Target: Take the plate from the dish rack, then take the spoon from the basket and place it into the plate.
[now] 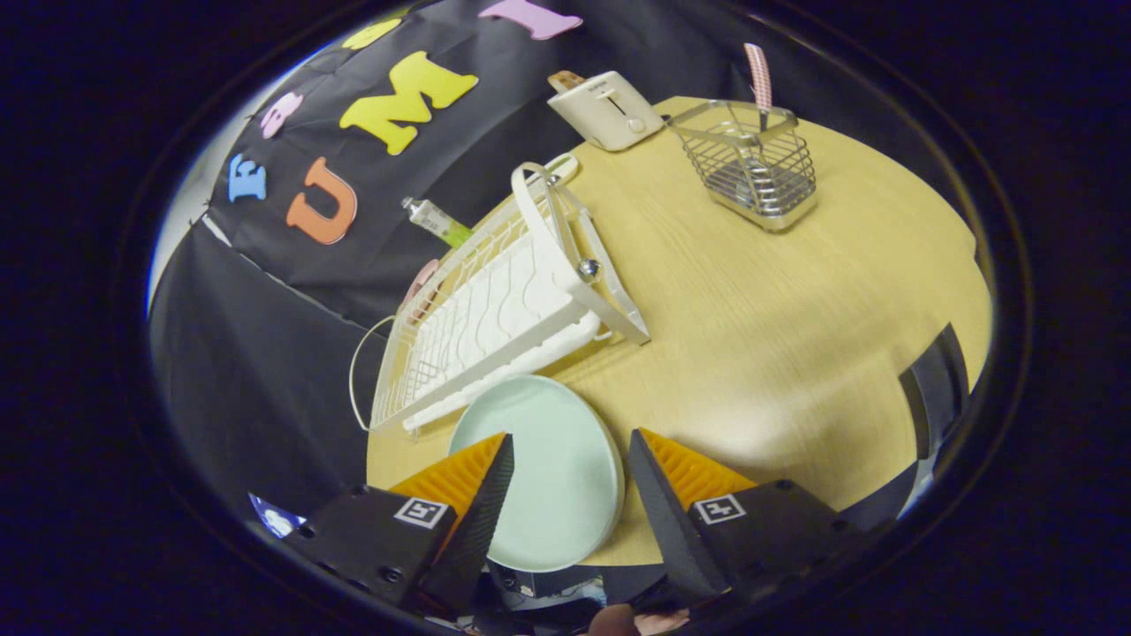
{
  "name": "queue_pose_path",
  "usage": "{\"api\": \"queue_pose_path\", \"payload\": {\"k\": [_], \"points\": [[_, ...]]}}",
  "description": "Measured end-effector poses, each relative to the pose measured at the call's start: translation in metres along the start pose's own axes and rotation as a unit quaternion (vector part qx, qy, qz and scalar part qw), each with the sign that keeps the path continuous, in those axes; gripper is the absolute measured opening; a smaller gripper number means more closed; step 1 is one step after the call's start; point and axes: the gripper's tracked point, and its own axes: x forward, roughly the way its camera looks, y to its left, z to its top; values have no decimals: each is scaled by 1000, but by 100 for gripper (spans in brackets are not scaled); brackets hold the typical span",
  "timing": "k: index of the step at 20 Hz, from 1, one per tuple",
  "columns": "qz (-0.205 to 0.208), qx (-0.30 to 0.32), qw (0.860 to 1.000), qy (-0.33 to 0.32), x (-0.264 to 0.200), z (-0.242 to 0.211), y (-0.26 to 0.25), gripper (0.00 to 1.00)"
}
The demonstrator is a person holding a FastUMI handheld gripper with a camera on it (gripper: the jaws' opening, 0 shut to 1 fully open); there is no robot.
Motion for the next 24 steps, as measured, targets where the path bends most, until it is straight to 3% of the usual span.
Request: {"api": "queue_pose_path", "payload": {"k": [5, 11, 14, 21, 24], "points": [[-25, -106, 991, -72, -29, 19, -3, 92], [-94, -208, 947, -225, -91, 72, -38, 95], [-115, -214, 926, -288, -124, 100, -63, 98], [-137, -220, 893, -369, -164, 155, -122, 100], [-154, -219, 888, -373, -159, 177, -144, 100]]}}
